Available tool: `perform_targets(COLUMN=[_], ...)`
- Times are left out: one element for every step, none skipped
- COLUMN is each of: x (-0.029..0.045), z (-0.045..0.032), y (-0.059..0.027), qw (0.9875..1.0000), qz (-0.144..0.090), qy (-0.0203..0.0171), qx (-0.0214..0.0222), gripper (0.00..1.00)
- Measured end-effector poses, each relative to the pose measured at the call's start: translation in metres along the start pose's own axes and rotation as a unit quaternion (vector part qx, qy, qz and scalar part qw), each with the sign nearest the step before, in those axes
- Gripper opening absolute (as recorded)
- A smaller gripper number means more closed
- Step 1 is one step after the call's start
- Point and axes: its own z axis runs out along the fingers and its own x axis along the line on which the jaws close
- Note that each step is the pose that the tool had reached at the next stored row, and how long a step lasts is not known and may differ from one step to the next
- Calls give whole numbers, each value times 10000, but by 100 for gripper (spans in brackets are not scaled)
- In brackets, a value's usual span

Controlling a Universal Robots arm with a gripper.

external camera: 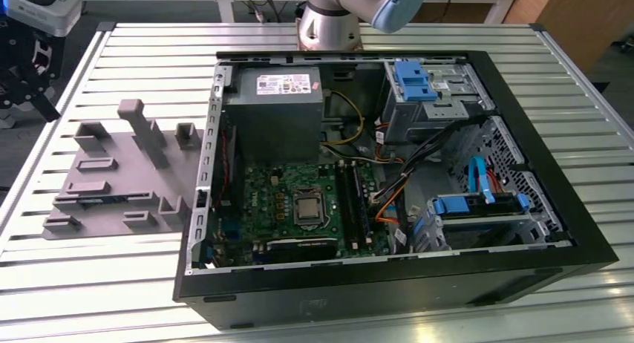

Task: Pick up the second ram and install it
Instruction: 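Pick up the second ram and move it above second insertion slot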

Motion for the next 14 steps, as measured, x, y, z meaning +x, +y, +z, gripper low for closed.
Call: perform_targets(x=[0, 1, 1, 1, 2, 2, 3, 3, 3, 3, 3, 5, 7, 7], z=[1, 2, 3, 4, 4, 5, 6, 7, 8, 10, 11, 14, 16, 17], y=[0, 1, 1, 2, 2, 3, 3, 4, 4, 5, 5, 8, 10, 10], qw=[10000, 9998, 9997, 9994, 9992, 9988, 9985, 9980, 9975, 9969, 9963, 9957, 9953, 9948], qz=[-92, -175, -257, -337, -412, -484, -554, -632, -707, -782, -860, -921, -967, -1022], qy=[4, 7, 11, 14, 17, 20, 23, 26, 29, 33, 36, 38, 40, 43], qx=[1, 1, 2, 3, 3, 4, 5, 6, 6, 7, 8, 8, 9, 9], gripper=[11, 11, 11, 11, 11, 11, 11, 11, 11, 11, 11, 11, 11, 11])
